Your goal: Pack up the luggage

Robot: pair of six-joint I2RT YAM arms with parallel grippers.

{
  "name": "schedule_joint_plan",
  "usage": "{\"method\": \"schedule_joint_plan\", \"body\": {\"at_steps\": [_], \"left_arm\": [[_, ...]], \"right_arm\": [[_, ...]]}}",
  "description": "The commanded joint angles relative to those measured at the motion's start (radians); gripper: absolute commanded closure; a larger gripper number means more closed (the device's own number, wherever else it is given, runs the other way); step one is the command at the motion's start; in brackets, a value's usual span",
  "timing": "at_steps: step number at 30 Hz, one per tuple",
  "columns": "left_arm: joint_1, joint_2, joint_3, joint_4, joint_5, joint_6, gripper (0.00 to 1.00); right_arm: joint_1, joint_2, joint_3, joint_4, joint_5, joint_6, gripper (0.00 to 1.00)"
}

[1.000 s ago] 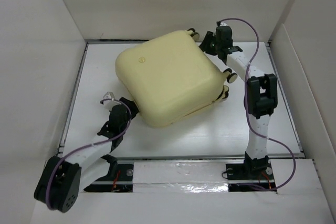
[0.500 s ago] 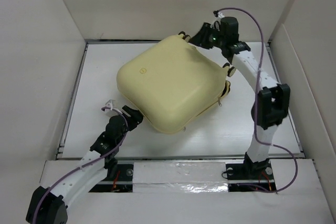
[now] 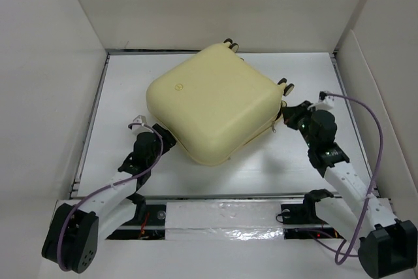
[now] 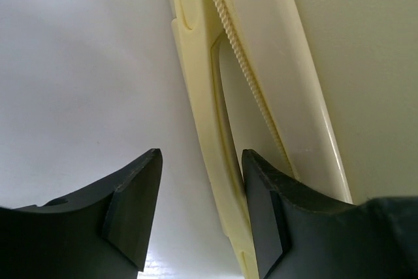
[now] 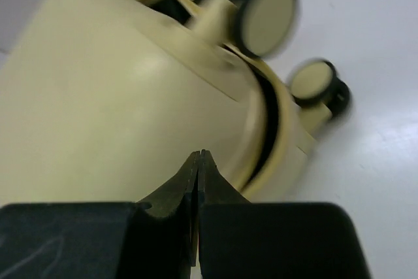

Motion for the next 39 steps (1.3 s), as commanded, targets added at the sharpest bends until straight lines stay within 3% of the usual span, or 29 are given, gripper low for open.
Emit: {"method": "schedule_joint_plan", "body": {"at_steps": [1, 5, 9, 10, 14, 17, 20, 25, 27, 28, 29, 31, 36, 39], "left_arm": [[0.004, 0.040, 0.032, 0.132, 0.044, 0.030, 0.52], [0.004, 0.091, 0.018, 0.183, 0.050, 0.024, 0.55], [0.004, 0.160, 0.026, 0.232, 0.057, 0.023, 0.61], [0.004, 0.167, 0.029, 0.247, 0.061, 0.024, 0.71], [0.004, 0.174, 0.024, 0.248, 0.073, 0.024, 1.00], [-0.019, 0.117, -0.005, 0.228, 0.064, 0.027, 1.00], [-0.112, 0.050, -0.020, 0.185, 0.011, 0.047, 1.00], [-0.195, 0.025, -0.037, 0.128, -0.002, 0.023, 1.00], [-0.226, 0.008, -0.051, 0.119, 0.009, 0.003, 1.00], [-0.238, 0.000, -0.055, 0.116, 0.009, -0.003, 1.00], [-0.263, -0.007, -0.057, 0.113, 0.006, -0.006, 1.00], [-0.295, -0.020, -0.046, 0.096, -0.009, -0.013, 1.00], [-0.367, 0.003, 0.030, 0.059, -0.057, -0.008, 0.80], [-0.367, 0.016, 0.072, 0.059, -0.057, -0.006, 0.63]], "right_arm": [[-0.020, -0.025, -0.115, -0.026, 0.146, 0.055, 1.00], [-0.029, 0.009, -0.143, 0.000, 0.128, 0.073, 1.00], [-0.029, 0.162, -0.088, 0.092, 0.027, 0.044, 1.00], [-0.029, 0.197, -0.071, 0.117, 0.005, 0.034, 1.00], [-0.040, 0.413, 0.073, 0.195, -0.096, -0.016, 1.00], [-0.049, 0.553, 0.208, 0.241, -0.151, -0.028, 1.00], [-0.062, 0.648, 0.320, 0.257, -0.191, -0.046, 1.00], [-0.095, 0.710, 0.439, 0.203, -0.246, -0.074, 1.00], [-0.121, 0.708, 0.461, 0.191, -0.249, -0.082, 0.95], [-0.121, 0.714, 0.469, 0.186, -0.262, -0.083, 0.88], [-0.135, 0.725, 0.507, 0.159, -0.278, -0.100, 0.76], [-0.145, 0.785, 0.576, 0.096, -0.354, -0.134, 0.71], [-0.182, 0.831, 0.717, -0.036, -0.400, -0.187, 0.60], [-0.204, 0.729, 0.676, -0.067, -0.382, -0.181, 0.51]]}}
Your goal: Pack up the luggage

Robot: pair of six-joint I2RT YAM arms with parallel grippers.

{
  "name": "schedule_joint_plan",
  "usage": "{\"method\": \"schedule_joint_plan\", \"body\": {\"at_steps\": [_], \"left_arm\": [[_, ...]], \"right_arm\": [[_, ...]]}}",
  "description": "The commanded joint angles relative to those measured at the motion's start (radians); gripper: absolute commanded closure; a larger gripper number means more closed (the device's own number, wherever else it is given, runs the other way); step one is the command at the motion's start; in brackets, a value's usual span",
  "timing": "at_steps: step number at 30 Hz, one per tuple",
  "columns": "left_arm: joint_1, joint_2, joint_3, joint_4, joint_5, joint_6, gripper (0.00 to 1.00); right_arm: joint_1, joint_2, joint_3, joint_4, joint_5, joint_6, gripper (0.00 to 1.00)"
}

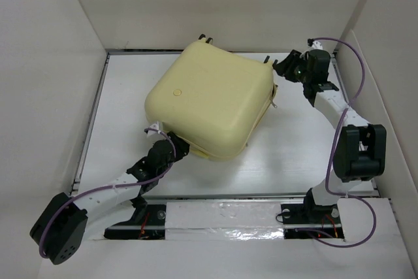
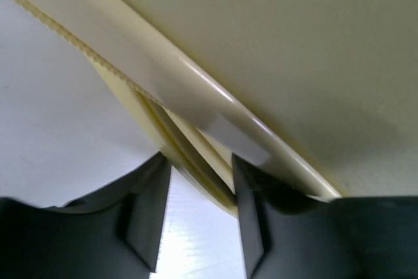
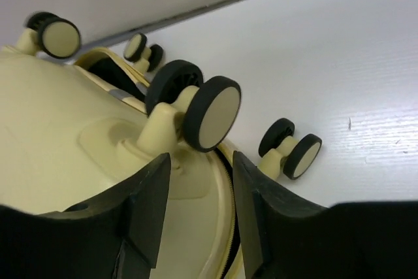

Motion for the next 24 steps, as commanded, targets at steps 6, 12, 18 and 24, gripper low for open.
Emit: {"method": "schedule_joint_plan", "body": {"at_steps": [6, 12, 18, 24], "left_arm": [[-0.041, -0.034, 0.109, 0.002, 0.124, 0.074, 0.56], [-0.031, -0.146, 0.072, -0.182, 0.087, 0.112, 0.58], [-0.031, -0.292, 0.064, -0.345, 0.169, 0.126, 0.83], [-0.126, -0.240, 0.107, -0.291, 0.249, 0.201, 1.00]], "right_arm": [[0.026, -0.585, -0.532, 0.246, -0.164, 0.076, 0.98], [0.213, -0.856, -0.921, 0.372, -0.256, 0.109, 1.00], [0.327, -1.020, -1.019, 0.252, -0.140, 0.043, 1.00], [0.350, -0.997, -1.076, 0.307, -0.119, 0.015, 0.71]]}}
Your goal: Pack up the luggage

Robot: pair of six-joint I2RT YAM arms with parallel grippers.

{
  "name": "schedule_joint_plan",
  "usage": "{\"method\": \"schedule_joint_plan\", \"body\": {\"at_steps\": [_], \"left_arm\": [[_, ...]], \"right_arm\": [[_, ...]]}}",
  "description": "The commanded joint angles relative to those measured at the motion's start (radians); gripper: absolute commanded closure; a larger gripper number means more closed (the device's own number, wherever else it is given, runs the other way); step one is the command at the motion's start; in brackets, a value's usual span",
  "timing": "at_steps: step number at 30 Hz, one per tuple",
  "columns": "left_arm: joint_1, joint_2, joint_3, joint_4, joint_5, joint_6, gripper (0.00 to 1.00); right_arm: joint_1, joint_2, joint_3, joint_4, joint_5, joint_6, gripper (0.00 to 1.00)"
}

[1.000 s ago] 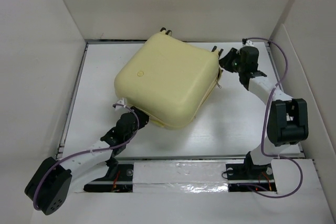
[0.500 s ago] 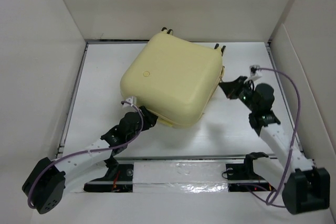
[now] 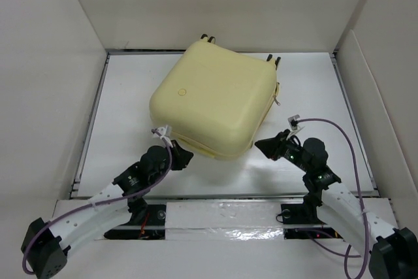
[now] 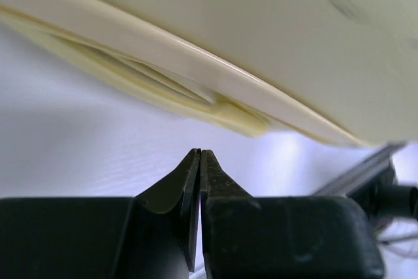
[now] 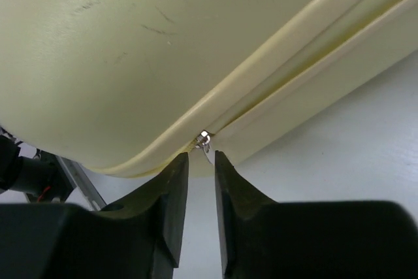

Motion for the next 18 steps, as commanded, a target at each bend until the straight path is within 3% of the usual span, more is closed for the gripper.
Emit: {"method": "schedule_joint_plan", "body": {"at_steps": [1, 6, 9, 14, 18], "left_arm": [[-0.122, 0.091, 0.097, 0.040, 0.026, 0.064, 1.00], [-0.297, 0.205, 0.199, 0.050, -0.175, 0.054, 1.00], [-0.297, 0.174, 0.197, 0.045, -0.199, 0.045, 0.98], [-0.242, 0.130, 0.153, 0.028, -0.158, 0.025, 0.76], [-0.198, 0.110, 0.128, 0.046, -0.083, 0.025, 0.71]], "right_arm": [[0.009, 0.018, -0.014, 0.071, 0.034, -0.042, 0.69], [0.009, 0.090, -0.016, 0.149, 0.024, -0.047, 0.63], [0.009, 0.142, -0.011, 0.193, -0.017, -0.062, 0.59], [0.018, 0.228, 0.007, 0.224, -0.016, -0.068, 0.56], [0.018, 0.267, 0.038, 0.223, -0.047, -0.096, 0.55]]}}
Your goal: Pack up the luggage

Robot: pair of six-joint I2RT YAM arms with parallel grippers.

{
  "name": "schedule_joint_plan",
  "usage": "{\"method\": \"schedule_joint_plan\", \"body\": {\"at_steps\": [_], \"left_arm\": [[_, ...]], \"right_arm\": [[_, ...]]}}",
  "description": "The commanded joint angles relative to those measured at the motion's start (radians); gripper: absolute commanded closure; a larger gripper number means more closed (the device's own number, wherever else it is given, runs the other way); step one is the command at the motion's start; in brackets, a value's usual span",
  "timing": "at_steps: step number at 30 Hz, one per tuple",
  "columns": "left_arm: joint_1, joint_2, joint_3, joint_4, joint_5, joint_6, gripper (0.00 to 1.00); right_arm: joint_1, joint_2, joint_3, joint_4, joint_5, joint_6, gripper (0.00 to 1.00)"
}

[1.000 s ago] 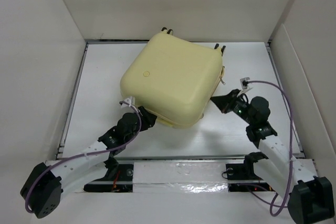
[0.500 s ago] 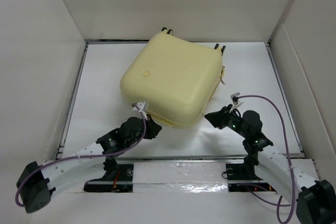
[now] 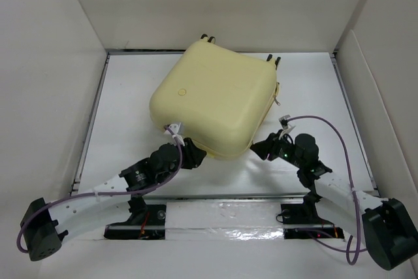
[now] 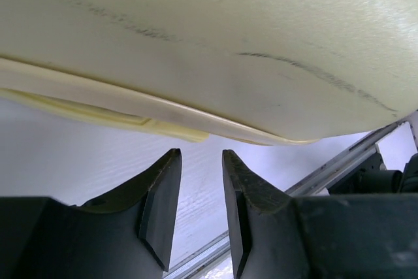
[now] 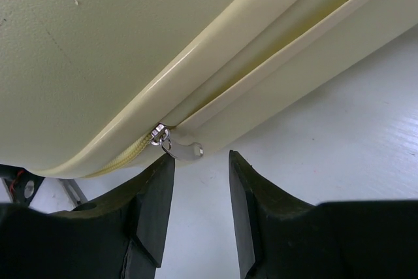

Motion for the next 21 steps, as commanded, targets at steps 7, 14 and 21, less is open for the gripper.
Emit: {"method": "schedule_joint_plan", "body": {"at_steps": [7, 14, 21], "left_arm": [[0.054, 0.032, 0.028, 0.078, 0.058, 0.049, 0.71], [0.054, 0.096, 0.065, 0.147, 0.081, 0.069, 0.71], [0.054, 0.113, 0.069, 0.190, 0.123, 0.072, 0.71]], "right_arm": [[0.017, 0.001, 0.061, 0.083, 0.012, -0.058, 0.58], [0.028, 0.060, 0.093, 0.121, -0.017, -0.099, 0.77], [0.066, 0.102, 0.100, 0.185, -0.073, -0.118, 0.96]]}}
